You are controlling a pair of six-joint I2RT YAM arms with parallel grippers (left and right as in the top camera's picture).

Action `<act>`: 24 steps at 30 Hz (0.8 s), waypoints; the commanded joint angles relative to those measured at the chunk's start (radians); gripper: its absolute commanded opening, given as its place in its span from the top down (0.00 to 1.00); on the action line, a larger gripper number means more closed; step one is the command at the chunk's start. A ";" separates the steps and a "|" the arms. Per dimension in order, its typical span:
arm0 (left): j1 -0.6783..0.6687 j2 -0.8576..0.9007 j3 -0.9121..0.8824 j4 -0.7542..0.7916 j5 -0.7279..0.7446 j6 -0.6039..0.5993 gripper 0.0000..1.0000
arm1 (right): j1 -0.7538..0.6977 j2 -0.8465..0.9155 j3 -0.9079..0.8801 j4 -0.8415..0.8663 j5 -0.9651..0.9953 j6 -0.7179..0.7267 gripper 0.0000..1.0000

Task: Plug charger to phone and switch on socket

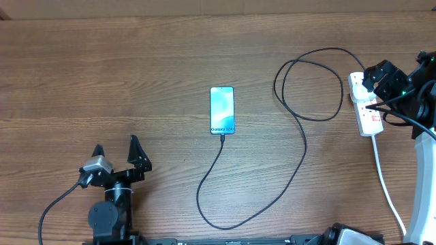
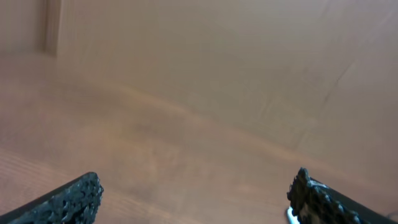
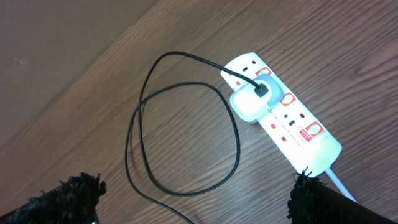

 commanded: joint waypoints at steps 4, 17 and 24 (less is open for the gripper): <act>0.006 -0.012 -0.004 -0.100 0.040 0.129 0.00 | 0.000 -0.009 0.003 0.005 0.007 0.003 0.00; 0.006 -0.011 -0.004 -0.100 0.060 0.203 0.00 | 0.000 -0.009 0.003 0.005 0.007 0.003 0.00; 0.006 -0.011 -0.004 -0.100 0.060 0.203 0.00 | 0.000 -0.009 0.003 0.005 0.007 0.003 0.00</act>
